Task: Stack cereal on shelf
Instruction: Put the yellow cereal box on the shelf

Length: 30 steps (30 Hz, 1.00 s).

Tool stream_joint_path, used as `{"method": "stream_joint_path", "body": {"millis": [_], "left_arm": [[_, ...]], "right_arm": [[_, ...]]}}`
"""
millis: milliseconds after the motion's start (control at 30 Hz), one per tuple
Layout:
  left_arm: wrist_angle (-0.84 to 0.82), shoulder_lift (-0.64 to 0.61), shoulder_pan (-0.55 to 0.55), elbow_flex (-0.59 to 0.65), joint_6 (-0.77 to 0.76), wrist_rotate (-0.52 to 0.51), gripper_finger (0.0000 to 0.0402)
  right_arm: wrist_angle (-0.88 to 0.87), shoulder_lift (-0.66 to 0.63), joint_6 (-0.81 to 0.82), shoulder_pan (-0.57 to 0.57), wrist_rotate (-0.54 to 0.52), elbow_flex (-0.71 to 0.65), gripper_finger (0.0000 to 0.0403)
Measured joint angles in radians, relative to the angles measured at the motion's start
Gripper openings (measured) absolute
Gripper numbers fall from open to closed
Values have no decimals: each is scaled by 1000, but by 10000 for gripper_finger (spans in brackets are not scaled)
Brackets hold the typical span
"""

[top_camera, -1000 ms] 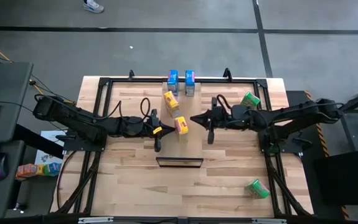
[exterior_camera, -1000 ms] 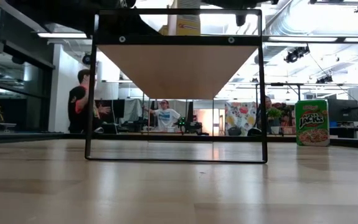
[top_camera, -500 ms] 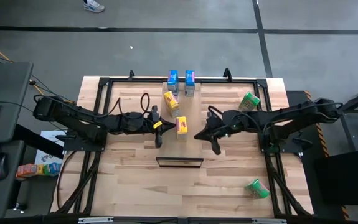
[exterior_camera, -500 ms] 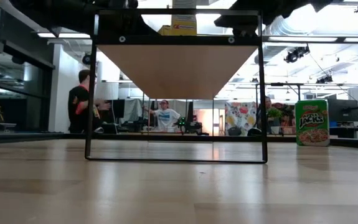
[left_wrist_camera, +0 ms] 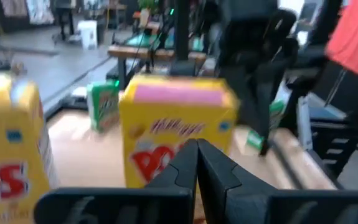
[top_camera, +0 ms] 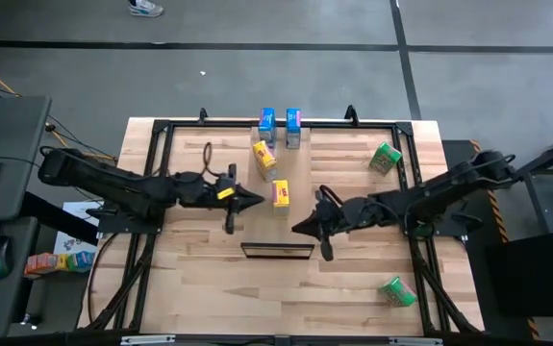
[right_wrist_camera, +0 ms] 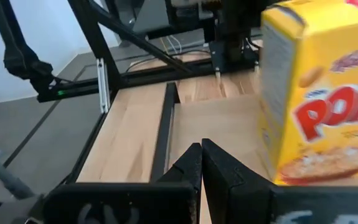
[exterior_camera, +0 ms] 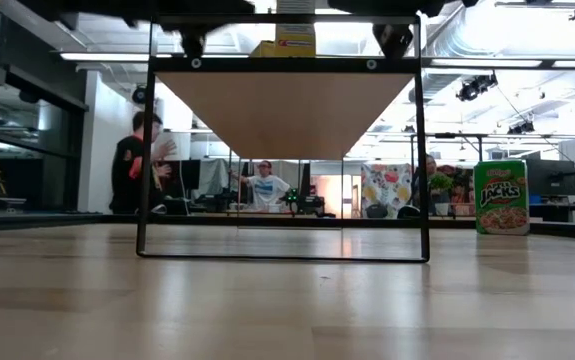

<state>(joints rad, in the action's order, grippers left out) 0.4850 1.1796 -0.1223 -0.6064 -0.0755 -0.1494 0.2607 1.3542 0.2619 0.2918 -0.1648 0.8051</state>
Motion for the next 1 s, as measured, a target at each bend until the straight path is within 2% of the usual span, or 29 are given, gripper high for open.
{"method": "stream_joint_path", "body": {"millis": [167,333,400,767,1000], "left_arm": [[-16,-129,-45,0,70,-78,0],[-18,-230,-89,0,142,-160,0],[-17,-256,-106,0,166,-178,0],[-60,-263,-137,1,203,-236,0],[-61,-264,-137,1,203,-241,0]], "right_arm": [[128,79,7,19,-62,0,0],[199,146,1,19,-204,0,0],[241,165,0,16,-230,0,0],[463,273,38,0,-256,0,0],[610,356,52,-30,-336,0,0]]}}
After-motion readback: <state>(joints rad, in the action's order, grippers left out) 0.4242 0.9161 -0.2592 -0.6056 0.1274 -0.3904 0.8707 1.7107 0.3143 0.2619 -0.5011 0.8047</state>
